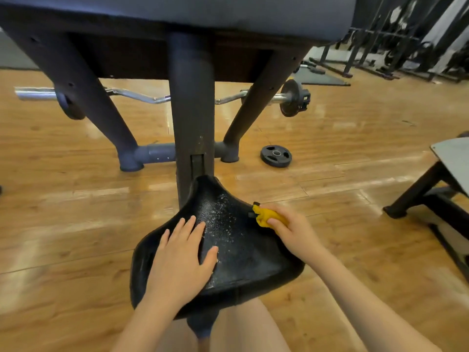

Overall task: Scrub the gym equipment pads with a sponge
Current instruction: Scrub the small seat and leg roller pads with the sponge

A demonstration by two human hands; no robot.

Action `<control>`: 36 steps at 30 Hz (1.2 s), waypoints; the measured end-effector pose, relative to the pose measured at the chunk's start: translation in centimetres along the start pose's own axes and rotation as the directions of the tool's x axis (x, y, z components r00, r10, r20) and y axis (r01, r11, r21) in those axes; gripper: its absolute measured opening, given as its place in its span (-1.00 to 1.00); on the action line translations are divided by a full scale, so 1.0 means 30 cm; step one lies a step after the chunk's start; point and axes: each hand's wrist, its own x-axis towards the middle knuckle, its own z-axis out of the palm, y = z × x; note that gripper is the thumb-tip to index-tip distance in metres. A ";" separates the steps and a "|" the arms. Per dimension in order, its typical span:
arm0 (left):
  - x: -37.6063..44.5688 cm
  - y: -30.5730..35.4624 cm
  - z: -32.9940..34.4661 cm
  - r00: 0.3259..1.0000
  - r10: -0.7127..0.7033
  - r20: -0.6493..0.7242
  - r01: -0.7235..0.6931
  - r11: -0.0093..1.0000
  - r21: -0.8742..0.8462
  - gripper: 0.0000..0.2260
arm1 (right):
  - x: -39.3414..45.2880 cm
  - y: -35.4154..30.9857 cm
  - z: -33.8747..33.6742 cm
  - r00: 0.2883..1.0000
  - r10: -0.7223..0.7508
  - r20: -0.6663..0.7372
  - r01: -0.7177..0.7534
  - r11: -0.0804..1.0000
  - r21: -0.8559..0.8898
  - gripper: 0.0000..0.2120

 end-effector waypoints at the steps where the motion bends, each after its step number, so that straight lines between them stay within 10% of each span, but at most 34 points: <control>1: -0.001 -0.002 -0.004 1.000 0.000 0.002 0.000 1.000 -0.004 -0.45 | 0.016 -0.002 -0.019 1.000 0.023 -0.010 -0.023 0.999 0.034 -0.71; 8: -0.006 0.001 -0.022 0.999 0.016 0.029 -0.015 1.000 -0.015 -0.44 | 0.107 0.023 -0.025 0.981 0.154 0.118 -0.154 0.988 -0.013 -0.78; 21: -0.005 -0.015 -0.005 0.999 0.032 -0.011 -0.032 0.999 -0.028 -0.45 | -0.208 -0.050 0.049 0.981 0.091 -0.172 -0.110 0.989 -0.102 -0.63; 29: -0.002 -0.011 -0.003 1.000 0.030 -0.003 -0.030 0.999 -0.029 -0.46 | -0.189 -0.079 -0.040 0.994 -0.002 -0.111 0.003 1.000 0.010 -0.64; 36: 0.000 -0.012 -0.008 1.000 0.019 -0.015 -0.020 0.997 -0.076 -0.48 | 0.105 -0.025 -0.048 0.982 0.183 0.050 -0.181 0.982 -0.047 -0.71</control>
